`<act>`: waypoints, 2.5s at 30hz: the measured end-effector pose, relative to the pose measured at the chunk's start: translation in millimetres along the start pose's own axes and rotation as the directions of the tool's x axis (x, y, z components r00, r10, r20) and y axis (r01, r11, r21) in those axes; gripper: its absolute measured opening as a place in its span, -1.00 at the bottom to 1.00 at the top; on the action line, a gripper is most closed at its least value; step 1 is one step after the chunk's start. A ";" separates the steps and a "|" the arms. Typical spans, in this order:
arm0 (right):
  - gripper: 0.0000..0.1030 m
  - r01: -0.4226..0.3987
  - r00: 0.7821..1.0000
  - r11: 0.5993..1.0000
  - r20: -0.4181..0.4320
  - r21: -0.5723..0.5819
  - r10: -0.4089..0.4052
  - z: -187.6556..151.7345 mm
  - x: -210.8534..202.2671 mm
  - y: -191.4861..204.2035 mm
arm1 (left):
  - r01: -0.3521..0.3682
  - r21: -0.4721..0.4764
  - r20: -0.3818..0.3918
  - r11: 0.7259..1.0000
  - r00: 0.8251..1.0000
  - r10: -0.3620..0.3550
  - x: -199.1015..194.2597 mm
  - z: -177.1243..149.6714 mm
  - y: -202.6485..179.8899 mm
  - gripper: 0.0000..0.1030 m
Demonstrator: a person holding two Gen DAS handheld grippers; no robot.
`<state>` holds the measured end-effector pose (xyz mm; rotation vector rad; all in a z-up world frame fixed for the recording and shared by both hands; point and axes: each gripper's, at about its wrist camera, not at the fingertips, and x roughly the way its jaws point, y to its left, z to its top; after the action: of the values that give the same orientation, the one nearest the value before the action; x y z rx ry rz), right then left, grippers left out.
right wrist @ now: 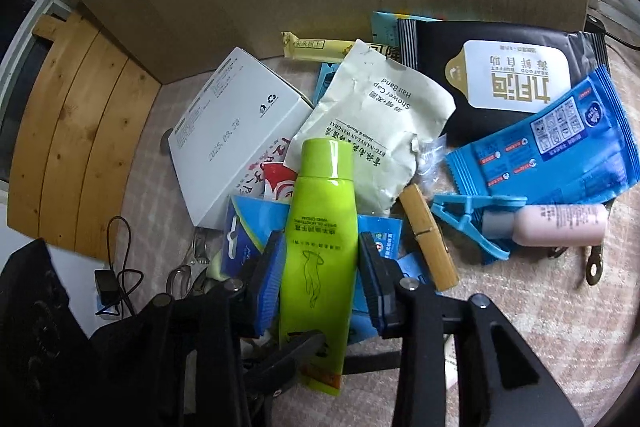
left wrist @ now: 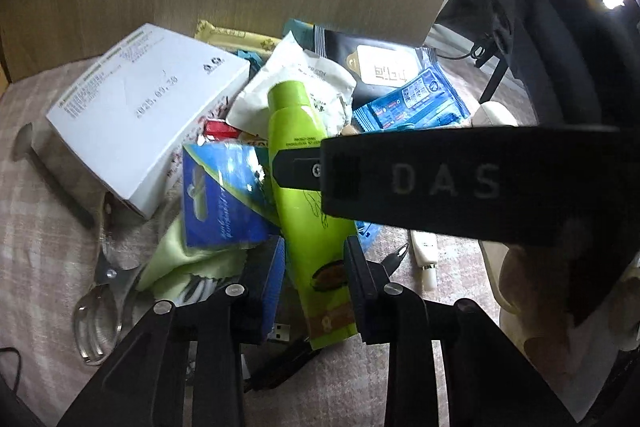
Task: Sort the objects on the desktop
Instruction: 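Grasp the lime-green tube with the right tool, then carry the lime-green tube to the storage box and release it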
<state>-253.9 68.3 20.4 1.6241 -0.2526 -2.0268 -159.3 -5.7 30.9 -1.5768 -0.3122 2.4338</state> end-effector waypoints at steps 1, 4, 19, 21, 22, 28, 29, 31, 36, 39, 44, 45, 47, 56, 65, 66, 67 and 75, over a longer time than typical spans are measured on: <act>-0.32 -0.005 1.000 1.000 0.004 0.009 0.005 0.2 0.0 -1.6 | 0.014 -0.013 0.005 1.000 1.000 -0.014 0.5 0.0 1.6 -0.45; -0.32 -0.018 1.000 1.000 0.011 0.024 0.018 -0.6 -2.3 -5.8 | 0.045 -0.038 0.004 0.998 0.999 -0.045 1.7 0.2 5.3 -0.42; -0.56 -0.063 0.998 0.998 0.030 0.007 0.063 -18.9 -22.5 -5.5 | -0.008 -0.042 0.023 0.999 1.000 0.009 -5.6 -8.8 -4.7 -0.25; -0.56 -0.062 0.997 0.998 0.049 0.002 0.061 -20.3 -31.9 -3.2 | -0.001 -0.032 0.039 0.999 0.999 0.002 -14.3 -0.4 -13.4 -0.24; -0.56 -0.061 0.996 0.998 0.059 -0.001 0.061 -21.7 -38.2 -3.1 | 0.002 -0.029 0.044 1.000 0.999 -0.001 -18.1 -0.3 -16.3 -0.25; -0.56 -0.046 0.991 0.999 0.123 -0.010 0.047 -36.5 -84.1 -7.2 | 0.012 0.044 0.072 0.999 0.997 -0.015 -43.6 -7.1 -53.5 -0.25; -0.56 -0.043 0.990 0.999 0.137 -0.007 0.043 -41.4 -95.1 -10.8 | 0.015 0.057 0.074 0.998 0.997 -0.019 -47.7 -8.2 -60.8 -0.25; -0.56 -0.027 0.987 1.000 0.161 0.003 0.026 -52.3 -114.5 -18.4 | 0.016 0.087 0.081 0.996 0.996 -0.023 -51.9 -8.2 -81.7 -0.25; -0.56 0.011 0.975 0.999 0.219 0.042 -0.020 -85.4 -159.8 -43.6 | 0.033 0.174 0.091 0.984 0.995 -0.050 -62.9 -18.6 -137.3 -0.33; -0.79 0.026 0.971 0.997 0.233 0.075 -0.043 -106.8 -182.1 -62.8 | 0.047 0.234 0.069 0.971 0.996 -0.065 -59.0 -23.6 -177.7 -0.54; -0.89 0.055 0.953 0.982 0.284 0.179 -0.105 -144.6 -221.5 -110.2 | 0.089 0.341 0.023 0.936 0.994 -0.104 -35.7 -43.6 -241.2 -0.62; -0.91 0.056 0.951 0.978 0.287 0.200 -0.114 -150.7 -226.4 -118.9 | 0.101 0.343 0.011 0.934 0.994 -0.112 -31.1 -47.3 -253.5 -0.64; -0.91 0.060 0.946 0.967 0.296 0.247 -0.134 -166.3 -241.0 -138.6 | 0.142 0.346 -0.018 0.927 0.989 -0.145 -22.1 -55.4 -277.1 -0.64; -0.92 0.114 0.911 0.920 0.331 0.375 -0.247 -237.3 -307.4 -204.8 | 0.326 0.446 -0.142 0.834 0.945 -0.294 -13.6 -93.6 -391.1 -0.84; -0.92 0.119 0.875 0.839 0.343 0.531 -0.341 -300.5 -360.3 -267.6 | 0.396 0.507 -0.257 0.766 0.917 -0.305 -3.9 -115.8 -451.9 -0.55; -0.92 0.117 0.873 0.833 0.343 0.541 -0.346 -304.7 -363.7 -271.8 | 0.395 0.508 -0.264 0.765 0.917 -0.298 -2.3 -117.8 -454.1 -0.35; -0.92 0.117 0.873 0.830 0.342 0.545 -0.348 -307.1 -365.4 -273.9 | 0.383 0.513 -0.254 0.768 0.923 -0.290 -3.1 -118.9 -454.8 -0.28; -0.90 0.127 0.865 0.827 0.347 0.548 -0.363 -315.0 -376.7 -280.1 | 0.331 0.535 -0.200 0.777 0.944 -0.263 -15.0 -118.0 -454.0 -0.21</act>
<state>19.1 550.9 130.9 1.5141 -0.8465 -2.6991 -12.9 428.7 131.5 -1.2723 0.1652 1.9300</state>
